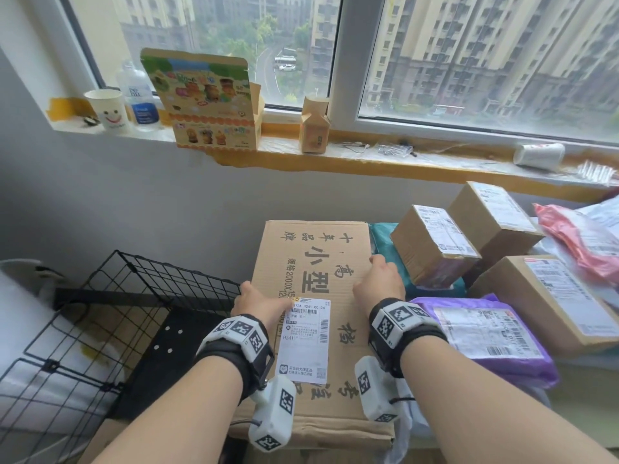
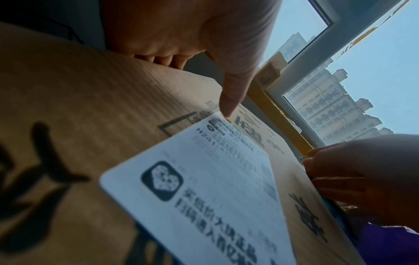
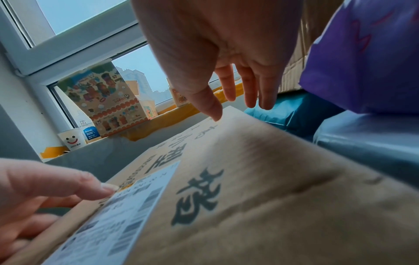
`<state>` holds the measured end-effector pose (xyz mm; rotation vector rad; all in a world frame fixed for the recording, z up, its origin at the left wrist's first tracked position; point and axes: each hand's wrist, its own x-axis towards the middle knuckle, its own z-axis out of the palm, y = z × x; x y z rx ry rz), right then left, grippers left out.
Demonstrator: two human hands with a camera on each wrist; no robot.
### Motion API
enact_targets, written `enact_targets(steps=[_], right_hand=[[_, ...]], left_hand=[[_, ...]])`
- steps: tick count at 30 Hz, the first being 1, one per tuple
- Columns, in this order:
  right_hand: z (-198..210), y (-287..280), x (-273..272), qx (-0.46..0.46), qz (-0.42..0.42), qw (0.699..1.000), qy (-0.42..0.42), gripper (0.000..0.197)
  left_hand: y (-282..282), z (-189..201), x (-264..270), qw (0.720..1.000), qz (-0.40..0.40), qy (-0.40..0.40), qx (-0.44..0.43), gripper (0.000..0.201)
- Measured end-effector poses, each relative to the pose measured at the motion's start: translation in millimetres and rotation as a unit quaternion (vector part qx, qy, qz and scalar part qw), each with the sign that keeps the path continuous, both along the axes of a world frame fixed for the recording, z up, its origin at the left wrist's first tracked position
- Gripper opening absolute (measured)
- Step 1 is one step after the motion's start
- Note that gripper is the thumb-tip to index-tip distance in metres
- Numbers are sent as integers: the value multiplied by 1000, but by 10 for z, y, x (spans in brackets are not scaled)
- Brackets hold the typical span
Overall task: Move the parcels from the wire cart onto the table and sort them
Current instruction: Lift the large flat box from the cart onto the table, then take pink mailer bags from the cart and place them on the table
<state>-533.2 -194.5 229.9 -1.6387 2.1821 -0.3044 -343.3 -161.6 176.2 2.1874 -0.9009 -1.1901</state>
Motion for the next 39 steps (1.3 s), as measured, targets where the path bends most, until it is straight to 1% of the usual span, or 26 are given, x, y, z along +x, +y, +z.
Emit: enact_targets(steps=[3, 5, 9, 19, 25, 29, 34, 39], right_hand=[[15, 8, 22, -3, 6, 1000, -4, 46], [17, 14, 44, -10, 10, 1000, -8, 46], [50, 25, 85, -12, 13, 1000, -12, 46], [266, 75, 210, -15, 43, 999, -11, 33], [394, 155, 414, -19, 53, 997, -44, 29], [487, 226, 594, -23, 76, 996, -42, 28], [556, 318, 913, -25, 109, 993, -30, 28], [615, 415, 1287, -22, 152, 988, -11, 25]], left_hand=[[18, 10, 1, 1000, 7, -18, 3, 92], [27, 31, 13, 999, 9, -32, 2, 97], [42, 81, 58, 999, 5, -38, 1, 100], [105, 277, 214, 999, 10, -19, -25, 97], [208, 407, 422, 999, 18, -28, -37, 91], [291, 479, 595, 998, 20, -35, -39, 86], [444, 571, 904, 996, 37, -55, -56, 70], [641, 620, 1247, 994, 64, -71, -60, 63]])
